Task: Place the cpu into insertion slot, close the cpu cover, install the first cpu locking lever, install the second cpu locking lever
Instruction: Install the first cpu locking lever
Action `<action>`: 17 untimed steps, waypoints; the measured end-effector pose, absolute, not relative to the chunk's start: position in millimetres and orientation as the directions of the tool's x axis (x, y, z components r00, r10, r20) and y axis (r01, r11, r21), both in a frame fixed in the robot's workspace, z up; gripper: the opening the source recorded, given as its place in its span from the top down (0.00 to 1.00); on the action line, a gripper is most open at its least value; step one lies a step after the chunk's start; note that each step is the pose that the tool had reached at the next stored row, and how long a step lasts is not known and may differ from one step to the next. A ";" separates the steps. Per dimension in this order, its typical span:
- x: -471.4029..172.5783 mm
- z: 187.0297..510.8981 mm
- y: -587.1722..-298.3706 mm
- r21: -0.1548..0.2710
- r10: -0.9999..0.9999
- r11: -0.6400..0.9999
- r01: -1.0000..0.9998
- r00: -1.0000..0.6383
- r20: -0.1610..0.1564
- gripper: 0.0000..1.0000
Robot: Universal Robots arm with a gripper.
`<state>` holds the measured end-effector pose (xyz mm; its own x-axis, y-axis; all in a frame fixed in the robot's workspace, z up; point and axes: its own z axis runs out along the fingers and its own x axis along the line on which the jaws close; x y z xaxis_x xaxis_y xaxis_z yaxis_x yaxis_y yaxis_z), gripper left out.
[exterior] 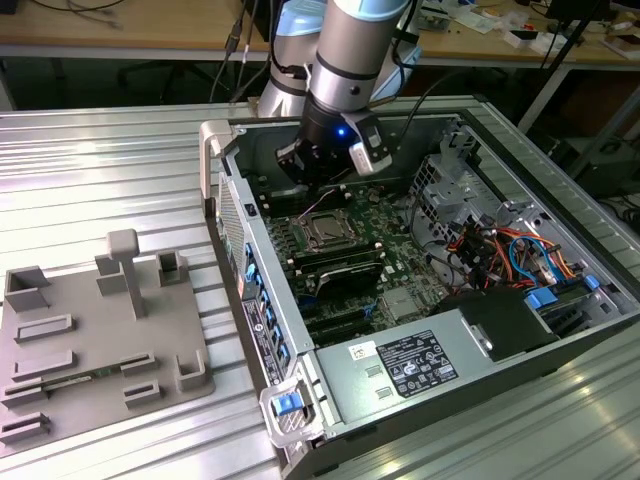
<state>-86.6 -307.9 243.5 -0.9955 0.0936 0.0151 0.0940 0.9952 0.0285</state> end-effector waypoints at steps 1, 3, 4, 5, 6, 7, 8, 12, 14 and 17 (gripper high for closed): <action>-85.5 242.8 -307.9 0.028 0.080 0.996 0.081 -0.997 0.015 0.89; -81.2 240.7 -307.3 0.029 0.069 0.997 0.069 -0.998 0.015 0.89; -79.0 239.8 -306.9 0.029 0.066 0.997 0.067 -0.998 0.015 0.89; -76.9 239.2 -306.5 0.029 0.065 0.997 0.065 -0.998 0.015 0.89; -74.8 238.3 -306.1 0.029 0.063 0.998 0.063 -0.998 0.015 0.89; -73.2 237.6 -305.7 0.029 0.062 0.998 0.062 -0.998 0.015 0.89; -71.3 236.7 -305.4 0.029 0.060 0.998 0.061 -0.998 0.015 0.89; -68.8 235.7 -305.2 0.028 0.058 0.998 0.058 -0.998 0.015 0.89; -65.9 235.6 -305.2 0.029 0.058 0.998 0.058 -0.998 0.015 0.89; -63.2 235.6 -305.2 0.029 0.058 0.998 0.058 -0.998 0.015 0.89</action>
<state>-63.2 -305.2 235.6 -0.9982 0.0575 0.0150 0.0580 0.9979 0.0285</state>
